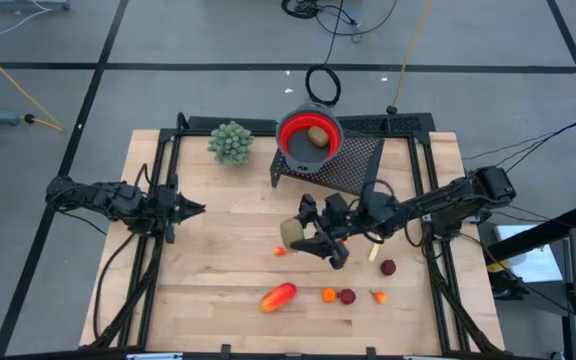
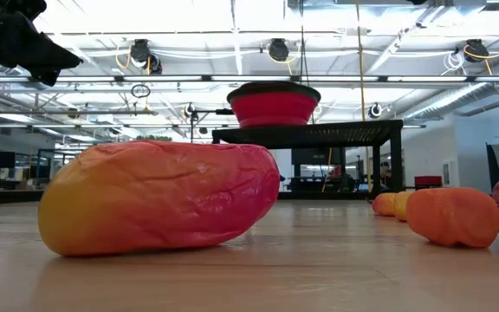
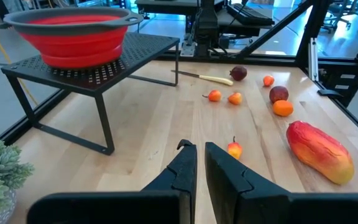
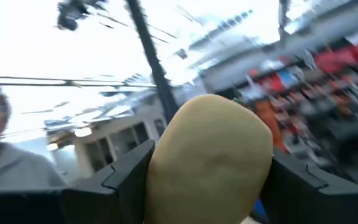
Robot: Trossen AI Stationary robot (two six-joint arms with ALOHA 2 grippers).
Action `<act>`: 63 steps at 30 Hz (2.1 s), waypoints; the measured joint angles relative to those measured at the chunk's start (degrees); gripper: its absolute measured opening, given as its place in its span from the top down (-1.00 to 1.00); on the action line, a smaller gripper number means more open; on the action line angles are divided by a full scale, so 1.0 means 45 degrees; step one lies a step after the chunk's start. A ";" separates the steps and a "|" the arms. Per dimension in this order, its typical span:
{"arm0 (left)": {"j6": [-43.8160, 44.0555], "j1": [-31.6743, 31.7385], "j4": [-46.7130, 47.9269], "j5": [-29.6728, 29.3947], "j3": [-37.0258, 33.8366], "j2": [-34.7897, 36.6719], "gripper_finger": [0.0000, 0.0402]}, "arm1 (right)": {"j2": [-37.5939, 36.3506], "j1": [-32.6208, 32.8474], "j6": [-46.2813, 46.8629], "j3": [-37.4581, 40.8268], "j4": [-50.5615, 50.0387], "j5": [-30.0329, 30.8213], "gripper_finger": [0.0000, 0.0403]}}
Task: Pick & Place Fruit
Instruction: Put the kiwi into the red strainer bowl
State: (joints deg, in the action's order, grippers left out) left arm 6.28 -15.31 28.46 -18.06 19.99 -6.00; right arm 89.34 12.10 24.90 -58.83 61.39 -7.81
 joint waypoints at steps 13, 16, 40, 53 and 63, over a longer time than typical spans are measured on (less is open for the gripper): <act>-0.0005 0.0001 0.0003 0.0000 0.0000 0.0004 0.85 | 0.0010 0.0000 -0.0692 0.0000 0.1303 -0.0977 -0.16; -0.0005 0.0001 0.0000 0.0000 0.0000 0.0002 0.85 | 0.0000 0.0000 -0.0709 0.0000 0.1173 -0.0964 -0.17; 0.0019 0.0000 0.0006 0.0000 0.0000 0.0002 0.85 | 0.0005 0.0000 -0.8318 0.0000 -0.3412 0.4104 -0.18; 0.0354 0.0001 0.0001 -0.0004 0.0000 0.0003 0.85 | 0.0005 -0.0010 -1.1080 0.0000 -0.4088 0.9258 -0.18; 0.0401 0.0000 0.0003 -0.0003 0.0000 0.0003 0.85 | 0.0005 -0.0010 -1.3875 0.0000 -0.3982 1.4648 -0.18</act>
State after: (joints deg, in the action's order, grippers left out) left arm 8.09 -15.31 28.47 -18.08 19.99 -5.98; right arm 89.36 12.05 -37.54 -58.83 43.47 58.11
